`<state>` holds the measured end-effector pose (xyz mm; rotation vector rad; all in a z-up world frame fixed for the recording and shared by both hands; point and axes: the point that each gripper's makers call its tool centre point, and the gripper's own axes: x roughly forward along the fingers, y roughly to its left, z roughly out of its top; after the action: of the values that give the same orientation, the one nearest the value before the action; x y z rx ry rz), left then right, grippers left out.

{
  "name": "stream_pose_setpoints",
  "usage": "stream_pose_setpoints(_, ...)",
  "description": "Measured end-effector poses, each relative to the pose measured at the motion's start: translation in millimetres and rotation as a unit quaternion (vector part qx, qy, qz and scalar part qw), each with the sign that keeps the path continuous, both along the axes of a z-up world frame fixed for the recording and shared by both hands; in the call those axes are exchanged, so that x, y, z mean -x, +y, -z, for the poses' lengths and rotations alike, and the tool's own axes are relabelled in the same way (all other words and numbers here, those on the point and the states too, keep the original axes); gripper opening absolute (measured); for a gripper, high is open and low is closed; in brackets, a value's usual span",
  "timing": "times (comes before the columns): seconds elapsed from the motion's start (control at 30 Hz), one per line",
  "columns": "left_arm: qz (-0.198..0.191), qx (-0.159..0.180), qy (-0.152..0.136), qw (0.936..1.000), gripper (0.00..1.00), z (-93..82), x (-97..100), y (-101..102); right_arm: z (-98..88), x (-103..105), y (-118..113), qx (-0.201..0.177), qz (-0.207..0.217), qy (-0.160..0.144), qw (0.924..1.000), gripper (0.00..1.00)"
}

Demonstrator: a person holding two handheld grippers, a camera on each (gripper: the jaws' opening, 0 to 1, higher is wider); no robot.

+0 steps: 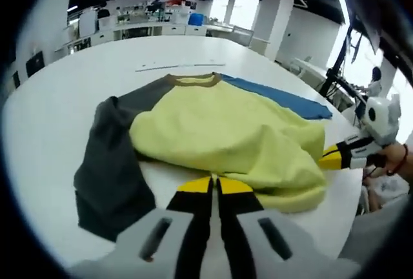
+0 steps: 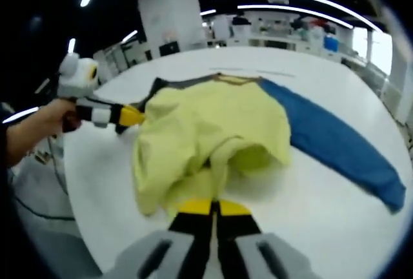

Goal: Fold the garment on the visible template until the final outline fits inside the template.

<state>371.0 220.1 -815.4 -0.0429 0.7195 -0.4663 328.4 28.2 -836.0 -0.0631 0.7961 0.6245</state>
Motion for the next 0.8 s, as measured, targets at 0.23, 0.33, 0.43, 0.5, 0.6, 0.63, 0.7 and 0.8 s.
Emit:
stream_pose_setpoints(0.23, 0.002, -0.006, -0.005, 1.0, 0.0, -17.7, 18.2, 3, -20.4, 5, -3, -0.015, -0.006, -0.012, 0.9998, 0.0)
stream_pose_setpoints(0.33, 0.001, -0.009, -0.005, 0.9999, 0.0, -23.4, 27.6, 6, -31.2, 8, -5, -0.02, -0.006, -0.017, 0.9997, 0.0)
stream_pose_setpoints(0.43, -0.006, -0.001, 0.0, 1.0, 0.0, -27.1, 34.1, 7, -38.0, 9, -8, -0.024, -0.004, -0.021, 0.9995, 0.0)
stream_pose_setpoints(0.5, -0.01, 0.003, 0.002, 0.9999, 0.0, -29.9, 39.6, 7, -42.9, 10, -10, -0.028, -0.002, -0.023, 0.9994, 0.0)
stream_pose_setpoints(0.6, -0.013, 0.003, 0.006, 0.9999, 0.0, -32.4, 47.0, 9, -46.9, 12, -12, -0.032, -0.002, -0.024, 0.9992, 0.0)
stream_pose_setpoints(0.63, -0.019, 0.0, 0.009, 0.9998, 0.0, -32.6, 50.4, 12, -48.5, 13, -13, -0.034, -0.002, -0.024, 0.9992, 0.0)
stream_pose_setpoints(0.7, -0.023, -0.001, 0.008, 0.9997, 0.0, -34.3, 53.9, 14, -52.4, 16, -14, -0.039, -0.001, -0.02, 0.999, 0.0)
stream_pose_setpoints(0.8, -0.039, 0.017, 0.01, 0.999, 0.0, -38.7, 60.0, 16, -57.5, 20, -16, -0.04, -0.004, -0.018, 0.999, 0.0)
